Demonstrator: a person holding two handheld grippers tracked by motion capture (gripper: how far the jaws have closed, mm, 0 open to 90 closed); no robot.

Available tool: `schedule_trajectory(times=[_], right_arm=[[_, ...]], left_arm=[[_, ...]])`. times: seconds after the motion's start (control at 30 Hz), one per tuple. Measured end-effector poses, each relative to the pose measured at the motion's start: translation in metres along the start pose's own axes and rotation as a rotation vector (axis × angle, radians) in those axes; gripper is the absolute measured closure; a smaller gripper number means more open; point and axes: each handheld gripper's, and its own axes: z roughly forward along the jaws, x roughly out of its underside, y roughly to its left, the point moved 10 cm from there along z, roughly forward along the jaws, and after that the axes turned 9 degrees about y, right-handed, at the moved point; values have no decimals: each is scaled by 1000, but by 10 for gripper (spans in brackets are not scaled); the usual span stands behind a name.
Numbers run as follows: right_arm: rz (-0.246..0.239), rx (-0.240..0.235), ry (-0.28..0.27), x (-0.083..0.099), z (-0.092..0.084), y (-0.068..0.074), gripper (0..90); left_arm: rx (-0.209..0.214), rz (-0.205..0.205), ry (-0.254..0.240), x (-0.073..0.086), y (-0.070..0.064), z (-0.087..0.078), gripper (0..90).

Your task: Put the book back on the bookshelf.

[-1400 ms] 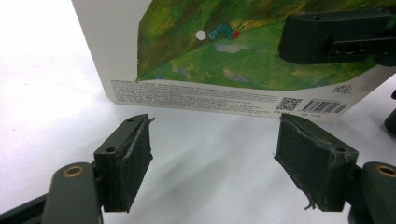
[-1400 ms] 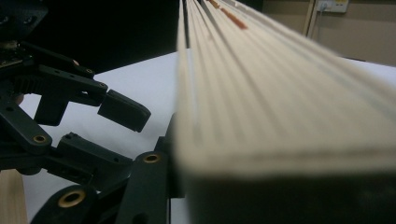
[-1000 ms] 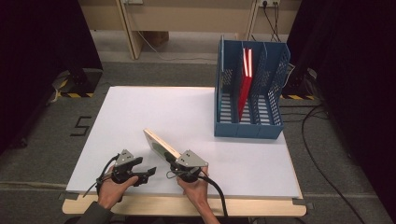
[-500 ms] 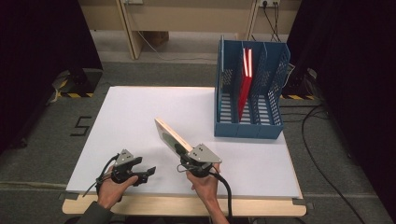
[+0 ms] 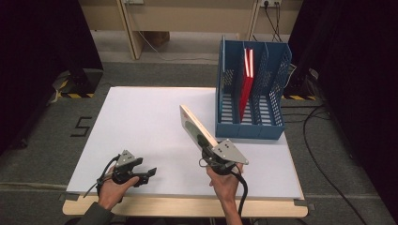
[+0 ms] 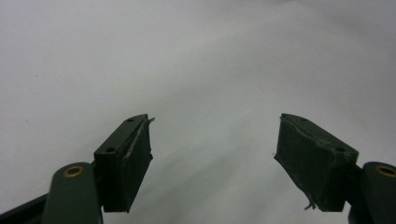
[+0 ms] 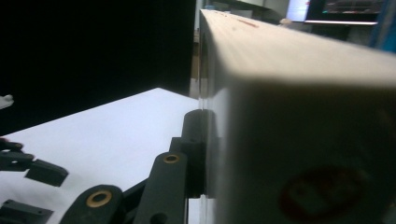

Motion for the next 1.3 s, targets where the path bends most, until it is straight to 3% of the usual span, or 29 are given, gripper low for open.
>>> schedule_trajectory(times=[0.13,0.47,0.77,1.1,1.3], right_arm=[[19,47,-10,-5,-15,-16,760],[78,201,-29,-6,-51,-70,760],[125,388,-47,-15,-78,-138,760],[159,505,-10,-20,-85,-203,760],[184,523,25,-26,-74,-241,760]], left_arm=[[1,-1,0,0,0,0,257],[0,0,2,0,0,1,257],[3,1,3,0,-1,1,257],[3,-2,7,1,-1,2,257],[4,-3,5,0,-1,2,258]])
